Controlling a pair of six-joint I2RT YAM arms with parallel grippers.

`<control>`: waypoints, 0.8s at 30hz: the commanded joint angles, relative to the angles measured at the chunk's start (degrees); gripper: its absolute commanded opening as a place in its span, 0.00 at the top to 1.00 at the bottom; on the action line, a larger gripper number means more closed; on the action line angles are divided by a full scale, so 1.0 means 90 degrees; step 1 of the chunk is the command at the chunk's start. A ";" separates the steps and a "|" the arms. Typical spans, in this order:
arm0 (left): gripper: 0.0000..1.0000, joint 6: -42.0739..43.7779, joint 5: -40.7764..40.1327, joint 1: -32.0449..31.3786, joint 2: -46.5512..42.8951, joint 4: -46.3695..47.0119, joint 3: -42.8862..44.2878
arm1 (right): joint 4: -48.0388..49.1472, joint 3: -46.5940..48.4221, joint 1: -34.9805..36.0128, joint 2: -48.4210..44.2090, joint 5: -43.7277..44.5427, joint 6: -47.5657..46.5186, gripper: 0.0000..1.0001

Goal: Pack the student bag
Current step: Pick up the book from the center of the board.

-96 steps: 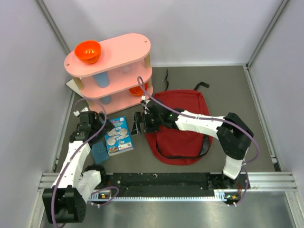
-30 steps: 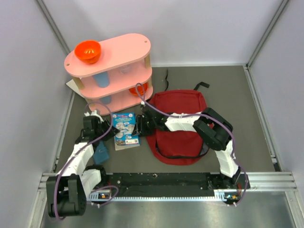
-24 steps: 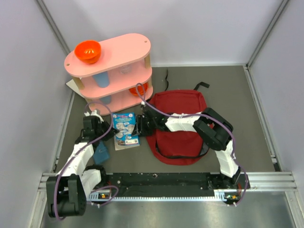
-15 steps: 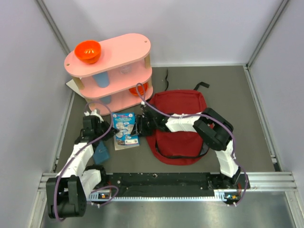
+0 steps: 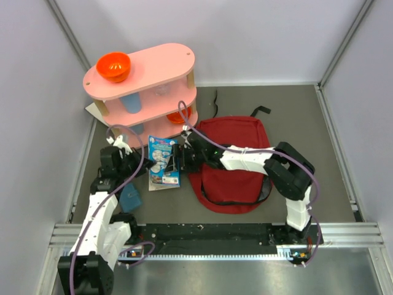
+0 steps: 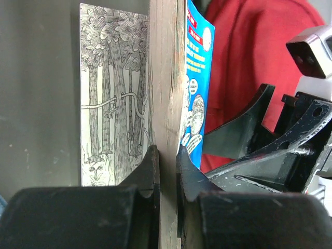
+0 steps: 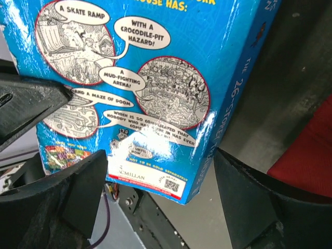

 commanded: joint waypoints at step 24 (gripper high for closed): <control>1.00 -0.1028 0.3592 -0.0180 -0.0124 0.2402 0.0894 | 0.2449 -0.2790 -0.0743 -0.3703 -0.0230 0.0561 0.08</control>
